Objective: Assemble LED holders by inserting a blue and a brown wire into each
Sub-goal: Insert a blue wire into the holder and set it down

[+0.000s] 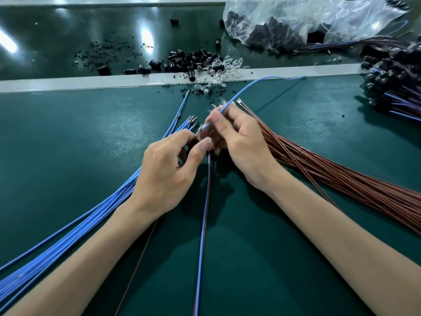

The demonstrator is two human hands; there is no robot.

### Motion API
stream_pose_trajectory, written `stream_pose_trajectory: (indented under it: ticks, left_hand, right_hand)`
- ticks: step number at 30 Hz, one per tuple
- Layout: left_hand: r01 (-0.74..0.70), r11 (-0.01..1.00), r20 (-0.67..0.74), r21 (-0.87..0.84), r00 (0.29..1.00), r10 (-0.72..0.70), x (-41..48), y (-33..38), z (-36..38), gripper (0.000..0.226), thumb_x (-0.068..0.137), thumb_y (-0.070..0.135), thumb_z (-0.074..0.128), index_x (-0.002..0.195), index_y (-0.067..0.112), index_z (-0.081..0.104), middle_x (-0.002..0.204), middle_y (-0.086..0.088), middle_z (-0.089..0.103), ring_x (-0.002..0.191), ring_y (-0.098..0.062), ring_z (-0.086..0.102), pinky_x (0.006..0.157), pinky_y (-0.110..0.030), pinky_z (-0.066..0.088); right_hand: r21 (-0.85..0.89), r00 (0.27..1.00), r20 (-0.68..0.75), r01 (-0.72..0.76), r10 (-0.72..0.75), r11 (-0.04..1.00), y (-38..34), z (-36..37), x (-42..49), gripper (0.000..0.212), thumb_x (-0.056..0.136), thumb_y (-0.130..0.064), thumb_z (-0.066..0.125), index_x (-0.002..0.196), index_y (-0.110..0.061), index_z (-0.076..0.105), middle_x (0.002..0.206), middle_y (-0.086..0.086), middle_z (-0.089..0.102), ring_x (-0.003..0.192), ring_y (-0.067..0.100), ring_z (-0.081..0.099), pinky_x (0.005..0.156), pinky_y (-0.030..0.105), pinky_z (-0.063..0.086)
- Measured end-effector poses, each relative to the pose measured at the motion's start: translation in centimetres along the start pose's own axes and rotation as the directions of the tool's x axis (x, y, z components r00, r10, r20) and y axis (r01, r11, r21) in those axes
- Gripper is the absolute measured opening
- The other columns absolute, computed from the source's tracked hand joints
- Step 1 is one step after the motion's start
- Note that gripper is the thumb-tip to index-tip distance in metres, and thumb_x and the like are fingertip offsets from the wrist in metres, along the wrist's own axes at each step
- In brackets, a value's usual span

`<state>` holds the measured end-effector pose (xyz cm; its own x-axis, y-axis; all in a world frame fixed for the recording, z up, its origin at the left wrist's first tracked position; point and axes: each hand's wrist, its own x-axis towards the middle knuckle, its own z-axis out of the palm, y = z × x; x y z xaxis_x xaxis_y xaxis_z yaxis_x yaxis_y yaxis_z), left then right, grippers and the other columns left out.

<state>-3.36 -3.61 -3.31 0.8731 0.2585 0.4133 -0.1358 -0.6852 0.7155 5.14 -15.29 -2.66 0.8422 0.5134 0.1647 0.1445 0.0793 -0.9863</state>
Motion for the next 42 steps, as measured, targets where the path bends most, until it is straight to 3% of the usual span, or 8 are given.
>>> stream_pose_trajectory:
  ticks: [3, 6, 15, 23, 28, 33, 38, 42]
  left_hand:
    - [0.122, 0.979, -0.070, -0.161, 0.988, -0.135, 0.29, -0.13, -0.31, 0.027, 0.091, 0.040, 0.053, 0.080, 0.016, 0.057, 0.064, 0.007, 0.063, 0.046, -0.007, 0.056, 0.050, -0.022, 0.044]
    - [0.190, 0.955, -0.107, -0.230, 0.970, -0.219, 0.57, -0.40, -0.52, 0.023, 0.087, 0.045, 0.054, 0.076, 0.025, 0.053, 0.059, 0.008, 0.054, 0.047, -0.008, 0.044, 0.050, -0.024, 0.038]
    - [0.128, 0.984, 0.061, -0.120, 0.991, -0.122, 0.22, -0.26, -0.24, 0.017, 0.090, 0.025, 0.062, 0.078, 0.014, 0.058, 0.054, 0.010, 0.040, 0.050, -0.006, 0.033, 0.048, -0.014, 0.028]
    - [0.130, 0.979, 0.149, -0.157, 0.983, -0.107, 0.15, 0.04, -0.24, 0.017, 0.086, 0.034, 0.054, 0.083, 0.019, 0.062, 0.057, 0.010, 0.042, 0.051, -0.005, 0.035, 0.050, -0.015, 0.030]
    - [0.121, 0.981, 0.154, -0.154, 0.983, -0.097, 0.19, -0.03, -0.32, 0.016, 0.088, 0.035, 0.052, 0.085, 0.022, 0.062, 0.062, -0.014, 0.055, 0.055, -0.023, 0.043, 0.053, -0.029, 0.036]
    - [0.139, 0.974, 0.151, -0.178, 0.982, -0.112, 0.15, -0.19, -0.26, 0.023, 0.091, 0.037, 0.055, 0.085, 0.016, 0.064, 0.058, 0.008, 0.056, 0.046, -0.004, 0.040, 0.048, -0.014, 0.031]
    - [0.181, 0.959, 0.136, -0.218, 0.979, -0.154, 0.21, -0.14, -0.37, 0.030, 0.086, 0.042, 0.049, 0.085, 0.017, 0.065, 0.060, 0.014, 0.061, 0.044, -0.014, 0.043, 0.049, -0.030, 0.039]
    - [0.188, 0.958, 0.125, -0.216, 0.979, -0.164, 0.29, -0.14, -0.42, 0.021, 0.091, 0.037, 0.052, 0.083, 0.021, 0.064, 0.062, 0.013, 0.064, 0.040, -0.006, 0.045, 0.046, -0.020, 0.040]
  right_hand:
    - [0.178, 0.991, -0.133, -0.002, 0.026, 0.984, 0.01, -0.21, 0.24, 0.023, 0.104, -0.014, 0.033, 0.083, -0.014, 0.041, 0.062, -0.004, 0.065, 0.045, 0.010, 0.056, 0.048, 0.022, 0.047]
    - [0.200, 0.988, -0.151, 0.049, -0.019, 0.979, 0.17, -0.19, 0.22, 0.022, 0.104, -0.014, 0.033, 0.083, -0.014, 0.040, 0.065, -0.004, 0.065, 0.044, 0.012, 0.056, 0.049, 0.024, 0.048]
    - [0.152, 0.975, -0.197, 0.135, -0.104, 0.979, -0.22, -0.26, 0.03, 0.019, 0.101, -0.012, 0.041, 0.083, -0.015, 0.046, 0.067, -0.005, 0.065, 0.045, 0.012, 0.056, 0.048, 0.028, 0.043]
    - [0.093, 0.973, -0.188, 0.152, -0.132, 0.984, -0.34, -0.20, -0.07, 0.017, 0.100, -0.012, 0.045, 0.083, -0.015, 0.049, 0.067, -0.005, 0.067, 0.043, 0.010, 0.055, 0.046, 0.020, 0.041]
    - [0.104, 0.972, -0.200, 0.147, -0.124, 0.984, -0.28, -0.27, -0.02, 0.017, 0.099, -0.012, 0.048, 0.083, -0.016, 0.049, 0.067, -0.005, 0.068, 0.043, 0.010, 0.056, 0.046, 0.022, 0.043]
    - [0.087, 0.982, -0.150, 0.128, -0.114, 0.988, -0.05, -0.26, -0.02, 0.018, 0.096, -0.013, 0.053, 0.079, -0.018, 0.055, 0.067, -0.007, 0.068, 0.043, 0.007, 0.055, 0.048, 0.016, 0.042]
    - [0.073, 0.980, -0.169, 0.116, -0.102, 0.991, -0.02, -0.34, 0.11, 0.018, 0.093, -0.020, 0.055, 0.075, -0.019, 0.057, 0.061, -0.010, 0.064, 0.047, 0.006, 0.054, 0.050, 0.018, 0.042]
    - [0.143, 0.992, -0.107, 0.083, -0.068, 0.986, 0.04, -0.44, 0.09, 0.023, 0.095, -0.016, 0.049, 0.073, -0.014, 0.054, 0.056, -0.007, 0.059, 0.046, 0.005, 0.049, 0.050, 0.016, 0.042]
